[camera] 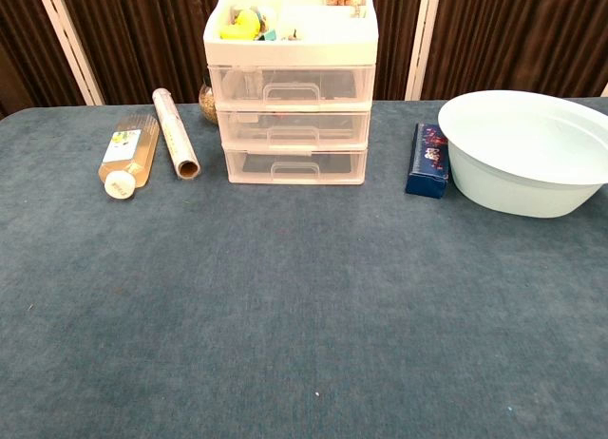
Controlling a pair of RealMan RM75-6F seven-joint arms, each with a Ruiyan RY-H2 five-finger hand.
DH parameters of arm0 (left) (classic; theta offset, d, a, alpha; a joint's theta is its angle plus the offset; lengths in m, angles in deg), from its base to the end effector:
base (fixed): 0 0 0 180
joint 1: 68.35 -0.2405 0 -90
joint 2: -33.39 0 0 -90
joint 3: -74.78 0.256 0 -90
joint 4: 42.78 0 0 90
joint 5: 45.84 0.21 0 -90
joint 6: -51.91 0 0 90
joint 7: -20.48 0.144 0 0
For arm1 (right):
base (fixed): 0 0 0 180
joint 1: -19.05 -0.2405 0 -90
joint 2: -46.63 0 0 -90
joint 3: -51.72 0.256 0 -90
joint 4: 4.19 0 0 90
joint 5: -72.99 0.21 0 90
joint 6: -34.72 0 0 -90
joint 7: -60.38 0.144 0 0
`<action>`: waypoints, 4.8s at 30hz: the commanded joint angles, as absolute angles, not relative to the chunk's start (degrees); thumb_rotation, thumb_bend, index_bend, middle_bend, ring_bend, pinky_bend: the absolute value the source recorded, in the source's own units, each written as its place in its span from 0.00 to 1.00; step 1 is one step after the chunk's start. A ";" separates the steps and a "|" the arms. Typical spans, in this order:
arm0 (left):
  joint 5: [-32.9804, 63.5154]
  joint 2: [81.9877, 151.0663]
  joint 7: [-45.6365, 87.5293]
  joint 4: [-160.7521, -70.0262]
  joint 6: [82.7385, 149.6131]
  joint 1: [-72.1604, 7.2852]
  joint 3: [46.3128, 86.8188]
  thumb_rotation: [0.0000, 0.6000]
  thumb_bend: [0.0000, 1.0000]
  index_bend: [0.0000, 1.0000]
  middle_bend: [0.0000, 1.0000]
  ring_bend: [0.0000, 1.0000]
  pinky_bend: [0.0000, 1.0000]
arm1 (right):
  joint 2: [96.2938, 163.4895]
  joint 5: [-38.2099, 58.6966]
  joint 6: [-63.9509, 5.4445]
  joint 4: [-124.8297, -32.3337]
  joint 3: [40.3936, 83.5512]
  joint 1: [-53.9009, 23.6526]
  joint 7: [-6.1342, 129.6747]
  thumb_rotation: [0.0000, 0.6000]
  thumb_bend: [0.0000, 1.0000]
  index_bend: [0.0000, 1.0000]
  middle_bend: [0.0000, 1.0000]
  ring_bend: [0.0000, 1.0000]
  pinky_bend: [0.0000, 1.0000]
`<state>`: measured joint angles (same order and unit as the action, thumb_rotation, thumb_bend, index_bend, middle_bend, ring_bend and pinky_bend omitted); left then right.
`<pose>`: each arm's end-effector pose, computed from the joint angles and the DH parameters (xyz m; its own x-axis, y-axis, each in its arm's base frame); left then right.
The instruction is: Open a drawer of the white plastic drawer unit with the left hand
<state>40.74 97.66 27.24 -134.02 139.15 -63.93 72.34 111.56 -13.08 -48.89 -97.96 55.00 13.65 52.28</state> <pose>-0.3129 0.1773 0.1635 0.5155 -0.0274 0.8564 0.8566 -0.0084 -0.5159 -0.3035 -0.1849 0.1497 0.4873 -0.0169 0.8731 -0.8731 -0.0259 0.4868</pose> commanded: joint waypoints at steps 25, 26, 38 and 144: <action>39.25 98.13 25.56 -137.57 137.09 -62.93 71.63 1.00 0.17 0.07 0.32 0.31 0.46 | 111.36 -13.23 -48.46 -97.91 54.99 13.38 54.50 1.00 0.17 0.00 0.00 0.00 0.00; 38.98 98.10 24.82 -138.31 136.89 -62.69 71.29 1.00 0.22 0.08 0.44 0.42 0.54 | 111.39 -13.36 -48.44 -97.95 54.90 13.39 54.46 1.00 0.17 0.00 0.00 0.00 0.00; 4.33 100.41 6.65 -162.02 118.79 -51.48 55.45 1.00 0.62 0.28 1.00 0.96 0.92 | 111.36 -14.29 -48.79 -97.99 54.68 13.33 55.22 1.00 0.17 0.00 0.00 0.00 0.00; -22.37 151.30 5.62 -116.65 108.24 -11.50 29.97 1.00 0.63 0.27 1.00 0.99 0.98 | 108.83 -16.58 -48.98 -99.45 54.08 12.76 65.12 1.00 0.17 0.00 0.00 0.00 0.00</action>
<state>-22.55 150.97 5.92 -117.08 108.64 -11.76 30.19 108.83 -16.58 -48.97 -99.45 54.07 12.76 65.13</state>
